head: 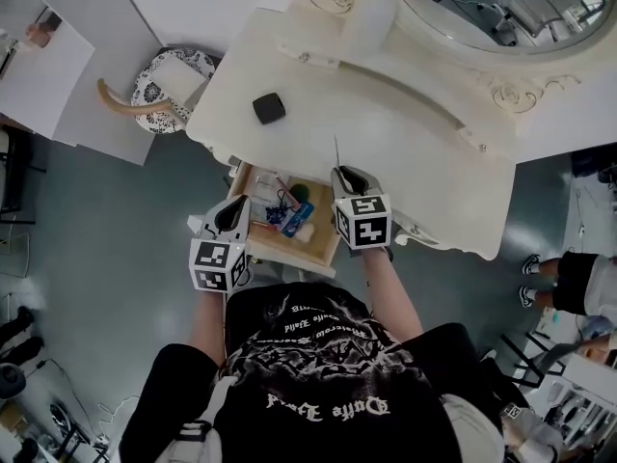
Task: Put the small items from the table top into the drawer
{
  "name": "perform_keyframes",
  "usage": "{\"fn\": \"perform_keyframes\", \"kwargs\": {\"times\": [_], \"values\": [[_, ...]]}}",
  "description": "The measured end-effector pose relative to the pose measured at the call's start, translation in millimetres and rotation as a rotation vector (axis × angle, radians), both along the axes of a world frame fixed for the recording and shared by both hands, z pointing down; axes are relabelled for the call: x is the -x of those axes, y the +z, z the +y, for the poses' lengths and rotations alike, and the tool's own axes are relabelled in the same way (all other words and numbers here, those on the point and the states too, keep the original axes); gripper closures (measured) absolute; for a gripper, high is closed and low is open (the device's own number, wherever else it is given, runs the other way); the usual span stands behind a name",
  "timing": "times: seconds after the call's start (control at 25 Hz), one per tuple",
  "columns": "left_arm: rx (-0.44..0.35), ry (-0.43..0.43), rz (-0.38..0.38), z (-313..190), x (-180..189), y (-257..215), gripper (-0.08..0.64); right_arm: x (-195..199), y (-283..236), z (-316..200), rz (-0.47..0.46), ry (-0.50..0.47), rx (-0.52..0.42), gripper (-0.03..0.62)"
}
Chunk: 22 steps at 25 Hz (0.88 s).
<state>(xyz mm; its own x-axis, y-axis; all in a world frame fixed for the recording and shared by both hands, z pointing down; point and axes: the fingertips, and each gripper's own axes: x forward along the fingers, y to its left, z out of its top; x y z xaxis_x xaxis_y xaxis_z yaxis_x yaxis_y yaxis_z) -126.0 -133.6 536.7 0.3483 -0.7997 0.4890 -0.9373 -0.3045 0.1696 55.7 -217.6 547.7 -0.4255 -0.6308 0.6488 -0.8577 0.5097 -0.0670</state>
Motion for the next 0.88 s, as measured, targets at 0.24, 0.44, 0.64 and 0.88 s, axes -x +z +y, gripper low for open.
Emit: {"fn": "perform_keyframes", "kwargs": {"times": [0.24, 0.44, 0.64, 0.88], "values": [[-0.013, -0.06, -0.019, 16.1, 5.5, -1.8, 0.544, -0.4, -0.7, 18.2, -0.006, -0.073, -0.006, 0.534], [-0.011, -0.105, -0.017, 30.8, 6.9, 0.3, 0.545, 9.7, 5.9, 36.6, -0.01, -0.186, 0.017, 0.534], [-0.007, -0.149, -0.016, 44.1, 11.1, 3.3, 0.544, 12.3, 17.9, 51.8, 0.017, -0.242, 0.047, 0.534], [-0.004, -0.16, -0.013, 50.2, 10.6, 3.4, 0.543, 20.8, 24.0, 68.4, 0.005, -0.271, 0.071, 0.534]]}}
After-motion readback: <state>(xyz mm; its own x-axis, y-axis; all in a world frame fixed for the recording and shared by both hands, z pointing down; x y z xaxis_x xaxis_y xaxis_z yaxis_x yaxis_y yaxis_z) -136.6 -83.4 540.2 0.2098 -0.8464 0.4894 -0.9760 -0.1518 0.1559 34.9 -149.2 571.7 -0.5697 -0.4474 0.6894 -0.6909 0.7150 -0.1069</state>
